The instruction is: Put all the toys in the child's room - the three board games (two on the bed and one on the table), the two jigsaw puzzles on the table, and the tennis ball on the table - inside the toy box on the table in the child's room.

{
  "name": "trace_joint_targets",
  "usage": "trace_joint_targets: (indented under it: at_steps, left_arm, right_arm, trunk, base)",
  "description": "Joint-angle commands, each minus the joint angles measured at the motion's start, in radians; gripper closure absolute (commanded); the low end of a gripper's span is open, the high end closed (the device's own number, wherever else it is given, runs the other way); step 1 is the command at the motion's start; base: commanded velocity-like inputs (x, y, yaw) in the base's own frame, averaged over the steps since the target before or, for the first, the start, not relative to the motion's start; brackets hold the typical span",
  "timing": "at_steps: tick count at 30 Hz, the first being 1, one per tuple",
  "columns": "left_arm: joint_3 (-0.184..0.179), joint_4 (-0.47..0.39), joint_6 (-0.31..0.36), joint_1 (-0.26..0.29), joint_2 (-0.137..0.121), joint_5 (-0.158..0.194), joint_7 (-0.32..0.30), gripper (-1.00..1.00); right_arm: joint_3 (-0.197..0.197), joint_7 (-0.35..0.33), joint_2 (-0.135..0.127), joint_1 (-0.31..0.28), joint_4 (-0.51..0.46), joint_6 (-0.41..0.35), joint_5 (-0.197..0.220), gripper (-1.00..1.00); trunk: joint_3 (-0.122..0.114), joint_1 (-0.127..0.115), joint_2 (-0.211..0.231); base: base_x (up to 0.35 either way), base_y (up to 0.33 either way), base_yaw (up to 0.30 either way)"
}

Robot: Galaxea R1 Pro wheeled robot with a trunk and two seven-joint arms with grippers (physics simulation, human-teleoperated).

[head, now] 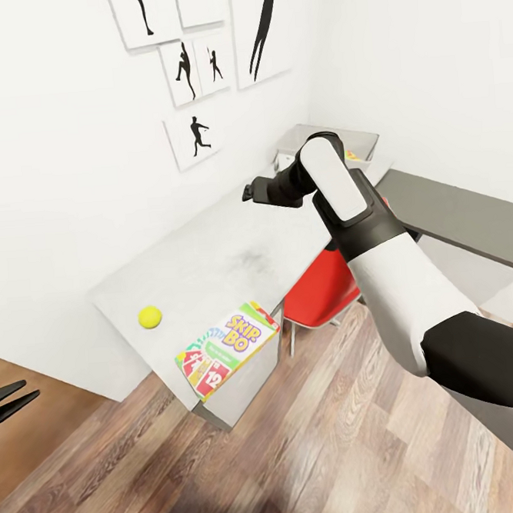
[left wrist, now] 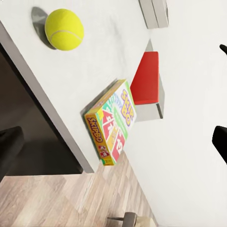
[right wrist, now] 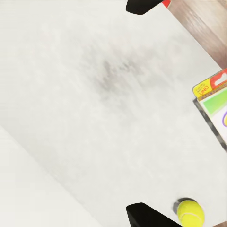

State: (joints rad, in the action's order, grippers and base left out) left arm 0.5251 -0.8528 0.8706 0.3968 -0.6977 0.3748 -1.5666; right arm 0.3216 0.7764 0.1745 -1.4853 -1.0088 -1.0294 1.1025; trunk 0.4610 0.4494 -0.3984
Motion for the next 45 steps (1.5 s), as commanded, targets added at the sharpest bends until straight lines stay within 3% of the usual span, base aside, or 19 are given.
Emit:
trace_joint_targets:
  at_steps: [1,45]
  left_arm:
    - [0.0,0.0,0.01,0.0,0.0,-0.001,-0.004,-1.0]
    - [0.001,0.0,0.009,0.001,0.0,-0.002,-0.004,-1.0]
  right_arm:
    - [0.001,0.01,0.0,0.0,0.0,-0.002,0.009,-1.0]
    - [0.007,0.009,0.0,0.011,-0.001,-0.001,0.011,-1.0]
  trunk:
    - [0.0,0.001,-0.002]
    - [-0.073,0.001,-0.002]
  base:
    - [0.0,0.0,0.0]
    - [0.0,0.0,0.0]
